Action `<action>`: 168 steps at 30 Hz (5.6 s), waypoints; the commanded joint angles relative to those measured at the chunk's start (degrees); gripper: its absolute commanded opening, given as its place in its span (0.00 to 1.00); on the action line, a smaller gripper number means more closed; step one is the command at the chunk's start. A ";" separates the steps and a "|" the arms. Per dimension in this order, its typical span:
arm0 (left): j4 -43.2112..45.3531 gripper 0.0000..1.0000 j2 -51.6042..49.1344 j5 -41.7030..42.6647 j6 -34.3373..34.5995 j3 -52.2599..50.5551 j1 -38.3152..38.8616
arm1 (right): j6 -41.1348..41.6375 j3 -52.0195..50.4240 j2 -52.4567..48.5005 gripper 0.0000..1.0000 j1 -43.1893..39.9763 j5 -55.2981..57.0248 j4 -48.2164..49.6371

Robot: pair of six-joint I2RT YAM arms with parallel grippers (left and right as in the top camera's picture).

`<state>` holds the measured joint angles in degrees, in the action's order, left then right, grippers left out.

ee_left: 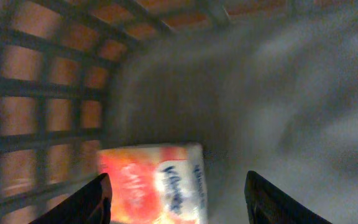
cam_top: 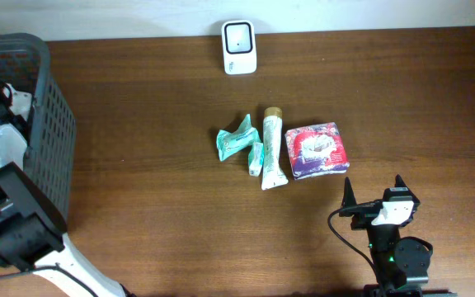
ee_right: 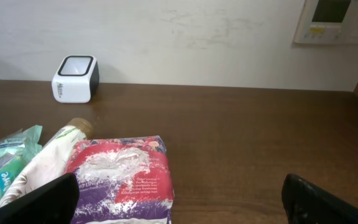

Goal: Scan the item barcode

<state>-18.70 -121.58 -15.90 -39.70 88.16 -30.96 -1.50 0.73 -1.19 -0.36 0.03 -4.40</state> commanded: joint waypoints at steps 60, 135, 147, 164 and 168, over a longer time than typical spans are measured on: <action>-68.83 0.99 8.57 21.86 59.80 40.59 46.56 | 0.02 -0.42 0.35 0.99 0.39 0.50 -0.22; -72.91 0.99 8.55 18.43 59.82 40.46 40.52 | 24.28 88.54 -108.85 0.09 13.27 35.93 -65.31; -72.94 0.99 8.55 18.43 59.82 40.46 40.52 | 18.88 96.10 -108.85 0.82 27.67 1.53 -56.00; -72.94 0.99 8.55 18.43 59.82 40.46 40.52 | -5.77 80.02 -109.13 0.86 -36.74 -27.67 -61.40; -72.94 0.99 8.55 18.43 59.82 40.46 40.63 | -7.30 67.80 -109.13 0.82 -35.71 -37.81 -47.98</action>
<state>-91.55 -113.14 2.72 19.99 128.35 9.63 -6.52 72.69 -110.76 -37.69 -30.72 -56.10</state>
